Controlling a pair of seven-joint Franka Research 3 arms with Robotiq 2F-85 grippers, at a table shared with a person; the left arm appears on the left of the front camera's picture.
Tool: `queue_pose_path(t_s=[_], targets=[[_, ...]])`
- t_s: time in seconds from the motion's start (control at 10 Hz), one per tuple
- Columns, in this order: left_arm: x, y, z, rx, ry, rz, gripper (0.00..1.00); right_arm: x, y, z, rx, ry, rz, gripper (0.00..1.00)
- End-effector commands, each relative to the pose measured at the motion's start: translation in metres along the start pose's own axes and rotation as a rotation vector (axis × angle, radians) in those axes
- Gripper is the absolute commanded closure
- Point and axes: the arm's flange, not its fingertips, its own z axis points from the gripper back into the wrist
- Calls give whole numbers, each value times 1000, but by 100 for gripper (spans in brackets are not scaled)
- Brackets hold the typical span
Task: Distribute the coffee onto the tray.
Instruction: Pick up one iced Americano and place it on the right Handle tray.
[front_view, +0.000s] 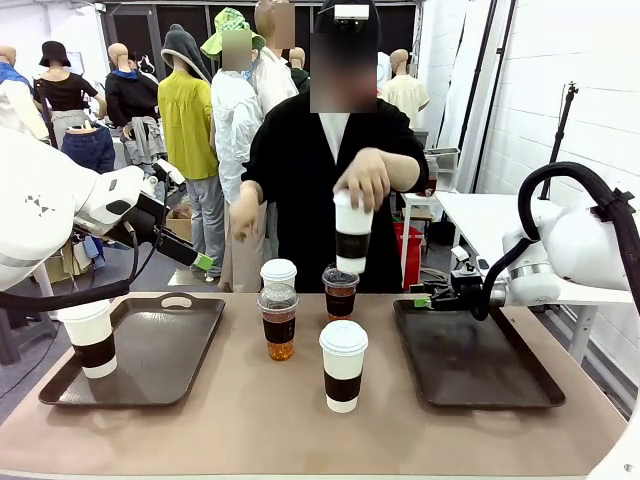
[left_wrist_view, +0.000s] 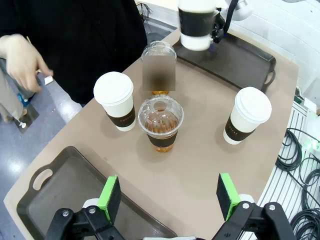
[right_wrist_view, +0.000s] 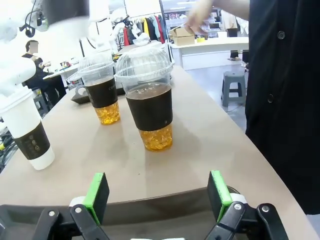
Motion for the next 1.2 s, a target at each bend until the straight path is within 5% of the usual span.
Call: queue_pose_path(t_s=[0.0, 1.1], targets=[[-1, 1, 1, -7, 2, 4, 0, 0, 0, 0, 0, -2, 1, 0], [-1, 1, 1, -7, 2, 4, 0, 0, 0, 1, -1, 0, 0, 0]])
